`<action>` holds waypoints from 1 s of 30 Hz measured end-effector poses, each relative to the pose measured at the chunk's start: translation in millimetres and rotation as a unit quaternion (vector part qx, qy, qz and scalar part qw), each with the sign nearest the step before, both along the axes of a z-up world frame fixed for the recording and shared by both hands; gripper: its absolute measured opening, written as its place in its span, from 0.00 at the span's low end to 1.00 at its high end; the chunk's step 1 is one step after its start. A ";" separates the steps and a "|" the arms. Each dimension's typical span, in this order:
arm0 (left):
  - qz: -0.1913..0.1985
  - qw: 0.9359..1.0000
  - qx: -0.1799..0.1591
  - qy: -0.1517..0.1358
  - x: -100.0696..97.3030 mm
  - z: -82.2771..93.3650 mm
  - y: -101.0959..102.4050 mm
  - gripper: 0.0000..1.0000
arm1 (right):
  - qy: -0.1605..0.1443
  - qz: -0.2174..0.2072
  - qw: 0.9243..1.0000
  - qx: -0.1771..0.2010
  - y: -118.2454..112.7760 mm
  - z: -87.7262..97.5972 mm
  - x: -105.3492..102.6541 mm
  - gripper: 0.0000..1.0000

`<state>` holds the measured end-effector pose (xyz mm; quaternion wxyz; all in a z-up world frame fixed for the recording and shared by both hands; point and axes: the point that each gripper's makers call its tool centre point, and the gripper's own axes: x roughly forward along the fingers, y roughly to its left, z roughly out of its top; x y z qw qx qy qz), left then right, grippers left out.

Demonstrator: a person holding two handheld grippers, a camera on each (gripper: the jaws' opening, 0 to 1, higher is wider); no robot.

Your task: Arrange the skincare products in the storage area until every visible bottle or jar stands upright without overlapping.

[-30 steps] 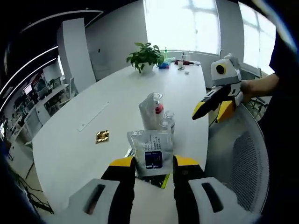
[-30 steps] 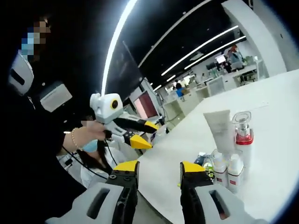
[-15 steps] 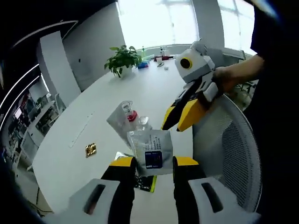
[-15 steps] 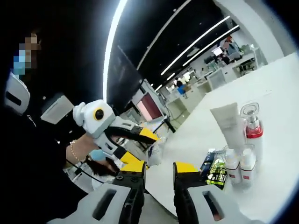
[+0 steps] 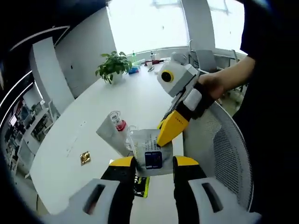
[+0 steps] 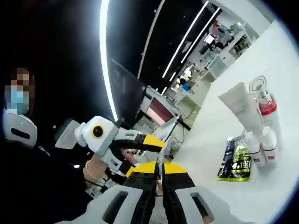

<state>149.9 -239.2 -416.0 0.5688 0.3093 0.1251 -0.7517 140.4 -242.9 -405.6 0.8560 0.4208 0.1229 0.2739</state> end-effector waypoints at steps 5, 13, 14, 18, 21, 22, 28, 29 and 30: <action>0.006 1.000 -0.010 0.017 -5.2 6.7 0.8 0.32 | 0.001 -0.013 1.000 0.023 -1.8 -0.3 -3.5 0.00; 0.044 0.995 -0.054 0.068 -5.9 24.8 3.2 0.33 | -0.007 -0.022 0.999 0.030 -1.3 2.9 -7.1 0.00; 0.053 0.993 -0.062 0.080 -5.3 28.3 3.2 0.34 | -0.008 -0.025 0.999 0.035 -1.9 4.4 -7.3 0.00; 0.090 0.982 -0.095 0.136 -6.0 40.3 3.7 0.37 | -0.021 -0.036 0.998 0.053 -5.6 11.9 -6.9 0.00; 0.124 0.971 -0.115 0.171 7.5 41.1 10.4 0.38 | -0.034 -0.045 0.996 0.064 -8.3 19.5 -6.4 0.00; 0.137 0.964 -0.122 0.192 10.9 42.1 13.0 0.37 | -0.036 -0.046 0.996 0.068 -9.0 21.7 -6.3 0.00; 0.175 0.913 -0.181 0.322 8.6 55.8 15.3 0.28 | -0.066 -0.058 0.989 0.121 -8.3 44.6 -5.8 0.00; 0.183 0.902 -0.187 0.343 8.1 55.5 16.4 0.24 | -0.068 -0.060 0.988 0.125 -6.8 45.7 -5.1 0.00; 0.187 0.896 -0.191 0.355 7.2 55.4 17.0 0.21 | -0.069 -0.061 0.988 0.125 -5.1 46.4 -4.7 0.00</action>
